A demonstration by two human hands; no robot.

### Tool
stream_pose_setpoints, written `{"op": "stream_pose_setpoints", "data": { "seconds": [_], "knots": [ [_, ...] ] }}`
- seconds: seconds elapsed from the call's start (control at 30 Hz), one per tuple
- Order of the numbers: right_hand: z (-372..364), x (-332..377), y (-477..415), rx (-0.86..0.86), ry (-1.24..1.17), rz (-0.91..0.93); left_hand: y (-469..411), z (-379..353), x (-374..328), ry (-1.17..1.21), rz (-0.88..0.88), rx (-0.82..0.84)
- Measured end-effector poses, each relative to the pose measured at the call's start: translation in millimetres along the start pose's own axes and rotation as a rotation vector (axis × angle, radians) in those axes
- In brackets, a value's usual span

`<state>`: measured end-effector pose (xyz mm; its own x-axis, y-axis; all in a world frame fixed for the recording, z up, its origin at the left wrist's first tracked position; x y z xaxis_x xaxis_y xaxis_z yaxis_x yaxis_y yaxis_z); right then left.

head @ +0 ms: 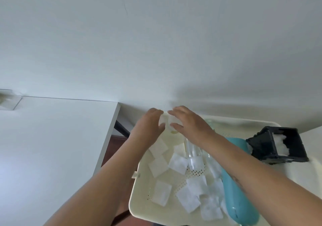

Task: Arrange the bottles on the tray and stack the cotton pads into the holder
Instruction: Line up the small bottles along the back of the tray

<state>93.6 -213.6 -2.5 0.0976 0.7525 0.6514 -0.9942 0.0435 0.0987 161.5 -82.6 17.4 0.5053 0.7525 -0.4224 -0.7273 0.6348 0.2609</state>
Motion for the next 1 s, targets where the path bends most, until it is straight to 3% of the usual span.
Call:
{"op": "stream_pose_setpoints", "data": {
  "seconds": [0.2, 0.67, 0.83, 1.0],
  "knots": [
    [-0.1, -3.6, -1.0, 0.216, 0.102, 0.022, -13.4, 15.8, 10.4, -0.005, 0.007, 0.147],
    [-3.5, -1.9, 1.7, -0.018, 0.127, -0.040, -17.5, 19.0, 20.2, 0.049, 0.001, 0.127],
    [-7.0, -12.6, 6.0, 0.044, -0.039, -0.083, -16.9, 19.6, 21.8, 0.047, -0.004, 0.153],
    [-6.9, -15.6, 6.6, 0.062, -0.056, -0.073, -15.9, 18.9, 22.3, 0.043, -0.014, 0.143]
  ]
}}
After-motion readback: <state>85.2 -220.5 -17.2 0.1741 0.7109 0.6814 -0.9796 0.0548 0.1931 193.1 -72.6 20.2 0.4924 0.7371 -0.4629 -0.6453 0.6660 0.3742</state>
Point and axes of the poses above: each hand's wrist, its own y-axis away from the middle knuckle, its own z-axis out of the back of the hand, x = y × z, the point moved 5 cm from there along -y, towards the middle knuckle, and after that the axes turned 6 degrees about x, right-handed, at the moved point
